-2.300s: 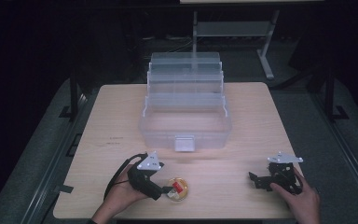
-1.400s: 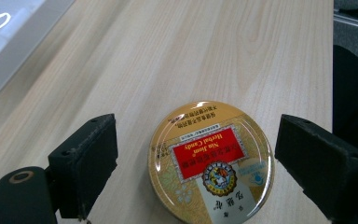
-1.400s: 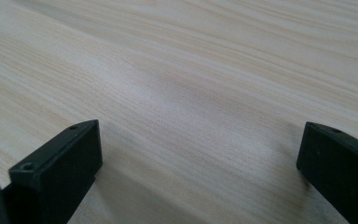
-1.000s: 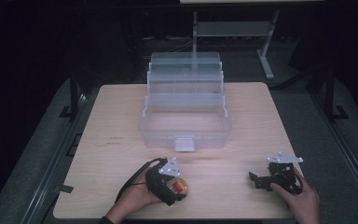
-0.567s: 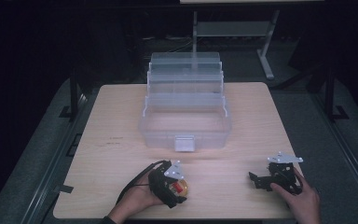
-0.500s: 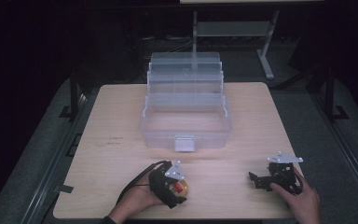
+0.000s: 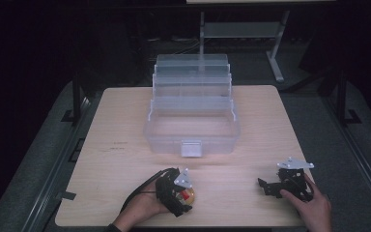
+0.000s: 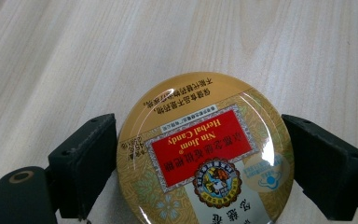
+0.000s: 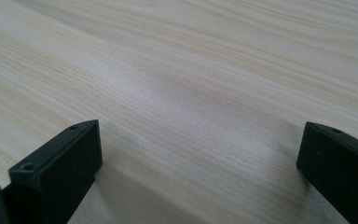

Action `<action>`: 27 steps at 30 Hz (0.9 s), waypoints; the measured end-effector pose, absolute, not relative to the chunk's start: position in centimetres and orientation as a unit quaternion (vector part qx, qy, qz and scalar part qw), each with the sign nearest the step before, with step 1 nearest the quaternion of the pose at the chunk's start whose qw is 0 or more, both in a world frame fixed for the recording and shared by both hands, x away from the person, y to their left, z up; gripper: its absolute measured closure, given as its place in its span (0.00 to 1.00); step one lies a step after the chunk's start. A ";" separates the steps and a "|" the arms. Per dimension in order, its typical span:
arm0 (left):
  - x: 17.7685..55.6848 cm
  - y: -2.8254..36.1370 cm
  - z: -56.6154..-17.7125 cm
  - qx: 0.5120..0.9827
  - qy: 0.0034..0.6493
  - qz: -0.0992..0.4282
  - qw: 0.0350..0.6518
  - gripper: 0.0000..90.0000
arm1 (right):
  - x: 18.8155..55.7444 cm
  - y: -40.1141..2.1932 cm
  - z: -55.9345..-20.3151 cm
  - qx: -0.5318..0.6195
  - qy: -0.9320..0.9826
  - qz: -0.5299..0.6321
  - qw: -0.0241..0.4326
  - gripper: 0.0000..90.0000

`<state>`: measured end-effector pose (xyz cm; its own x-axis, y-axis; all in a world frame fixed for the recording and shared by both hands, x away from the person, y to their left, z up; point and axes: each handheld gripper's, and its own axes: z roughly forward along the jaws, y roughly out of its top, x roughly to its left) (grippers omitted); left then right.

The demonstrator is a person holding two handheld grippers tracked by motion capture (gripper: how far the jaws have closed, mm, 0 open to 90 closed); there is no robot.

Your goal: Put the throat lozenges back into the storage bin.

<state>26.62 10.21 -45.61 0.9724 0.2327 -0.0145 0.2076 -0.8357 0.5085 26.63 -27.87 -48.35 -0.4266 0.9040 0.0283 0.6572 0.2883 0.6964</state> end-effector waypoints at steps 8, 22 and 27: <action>26.6 10.3 -45.6 0.958 0.115 0.027 0.261 0.17 | 26.6 -27.9 -48.4 0.501 0.780 0.325 0.190 0.00; 26.6 10.4 -45.4 0.960 0.110 0.026 0.258 0.22 | 26.6 -27.9 -48.4 0.501 0.780 0.325 0.190 0.00; 26.6 10.4 -45.4 0.959 0.111 0.023 0.260 0.22 | 26.6 -27.9 -48.4 0.501 0.780 0.325 0.190 0.00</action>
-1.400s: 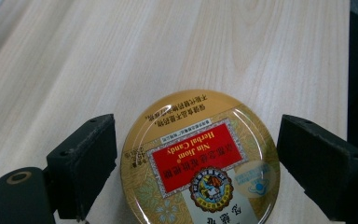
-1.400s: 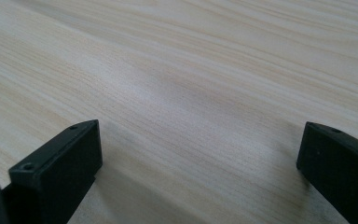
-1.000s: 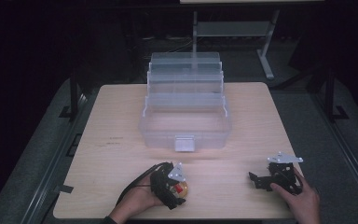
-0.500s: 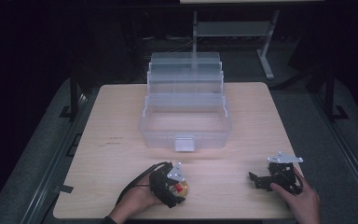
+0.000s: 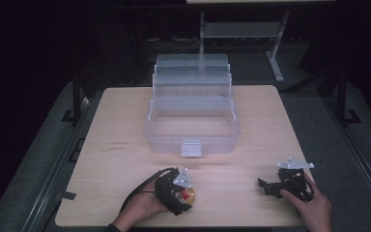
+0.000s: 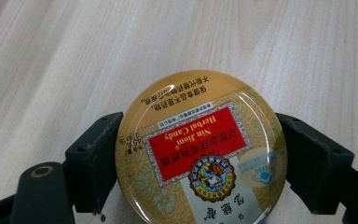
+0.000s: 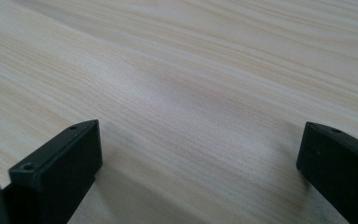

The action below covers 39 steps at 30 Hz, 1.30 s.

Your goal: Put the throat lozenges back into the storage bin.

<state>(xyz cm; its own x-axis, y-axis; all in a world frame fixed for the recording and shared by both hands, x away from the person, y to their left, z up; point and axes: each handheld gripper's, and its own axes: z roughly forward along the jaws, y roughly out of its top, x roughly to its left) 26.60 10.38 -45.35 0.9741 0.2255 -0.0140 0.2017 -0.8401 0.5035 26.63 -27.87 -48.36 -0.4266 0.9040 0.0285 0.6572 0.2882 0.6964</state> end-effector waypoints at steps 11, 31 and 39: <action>26.6 10.6 -44.6 0.958 0.111 0.023 0.264 0.22 | 26.6 -27.9 -48.4 0.501 0.780 0.325 0.190 0.00; 27.2 11.4 -42.5 0.953 0.116 0.031 0.277 0.22 | 26.6 -27.9 -48.4 0.501 0.780 0.325 0.190 0.00; 27.6 11.8 -41.6 0.953 0.116 0.034 0.278 0.22 | 26.6 -27.9 -48.4 0.500 0.780 0.325 0.190 0.00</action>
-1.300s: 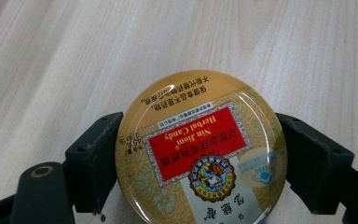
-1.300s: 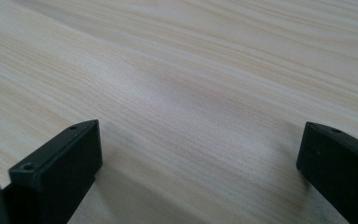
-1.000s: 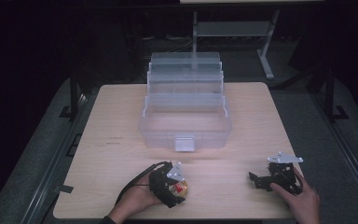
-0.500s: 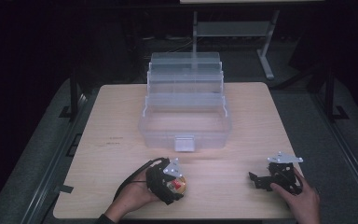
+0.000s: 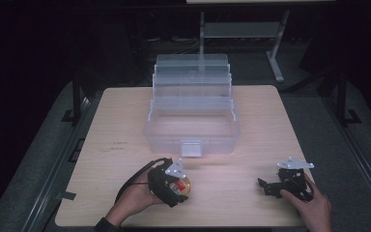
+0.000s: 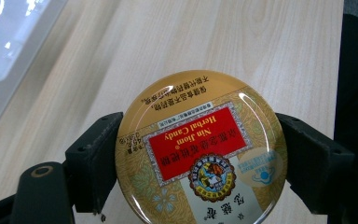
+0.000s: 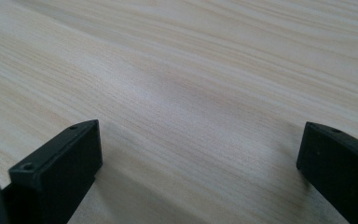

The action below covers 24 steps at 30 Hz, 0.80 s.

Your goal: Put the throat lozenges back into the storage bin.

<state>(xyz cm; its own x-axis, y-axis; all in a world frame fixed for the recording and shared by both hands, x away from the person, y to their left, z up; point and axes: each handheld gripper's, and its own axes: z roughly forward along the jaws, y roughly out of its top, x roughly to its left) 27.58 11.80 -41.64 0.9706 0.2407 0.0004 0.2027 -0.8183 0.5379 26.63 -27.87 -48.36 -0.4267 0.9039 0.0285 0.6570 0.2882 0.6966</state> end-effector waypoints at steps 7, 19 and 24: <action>28.1 12.0 -41.0 0.952 0.118 0.039 0.281 0.22 | 26.6 -27.9 -48.4 0.501 0.780 0.325 0.190 0.00; 28.9 12.3 -39.7 0.950 0.119 0.043 0.285 0.22 | 26.6 -27.9 -48.4 0.501 0.780 0.325 0.190 0.00; 29.3 12.3 -39.3 0.951 0.120 0.044 0.283 0.22 | 26.6 -27.9 -48.4 0.501 0.780 0.325 0.190 0.00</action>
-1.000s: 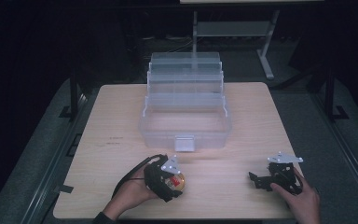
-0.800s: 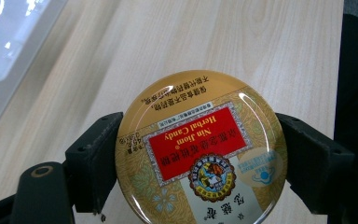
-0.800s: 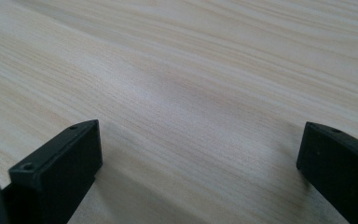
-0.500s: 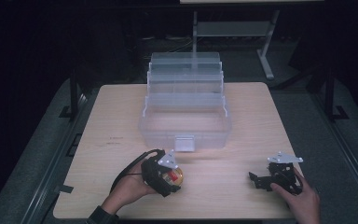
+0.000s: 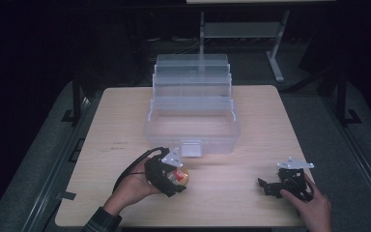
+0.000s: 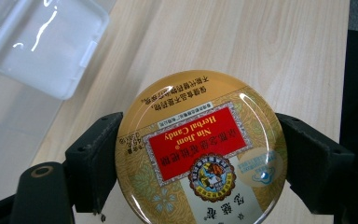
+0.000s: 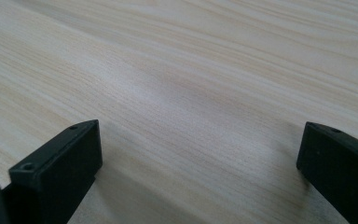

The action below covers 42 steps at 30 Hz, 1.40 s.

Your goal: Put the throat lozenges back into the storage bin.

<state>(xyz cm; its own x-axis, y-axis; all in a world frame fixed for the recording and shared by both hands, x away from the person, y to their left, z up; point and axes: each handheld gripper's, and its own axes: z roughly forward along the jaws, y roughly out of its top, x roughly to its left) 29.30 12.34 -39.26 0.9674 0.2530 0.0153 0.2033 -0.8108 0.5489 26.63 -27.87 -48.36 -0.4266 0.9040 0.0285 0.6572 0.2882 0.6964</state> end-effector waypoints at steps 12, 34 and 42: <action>30.2 12.6 -38.2 0.947 0.128 0.046 0.291 0.22 | 26.6 -27.9 -48.4 0.501 0.780 0.325 0.190 0.00; 32.4 13.1 -36.3 0.941 0.144 0.058 0.300 0.22 | 26.6 -27.9 -48.3 0.501 0.780 0.325 0.189 0.00; 33.3 13.5 -35.7 0.939 0.150 0.064 0.302 0.22 | 26.6 -27.9 -48.3 0.500 0.780 0.325 0.190 0.00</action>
<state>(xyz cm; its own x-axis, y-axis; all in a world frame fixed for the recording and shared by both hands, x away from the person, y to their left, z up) 33.29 13.51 -35.73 0.9470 0.3198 0.0290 0.2430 -0.7728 0.5863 26.62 -27.88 -48.35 -0.4284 0.9031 0.0291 0.6562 0.2888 0.6971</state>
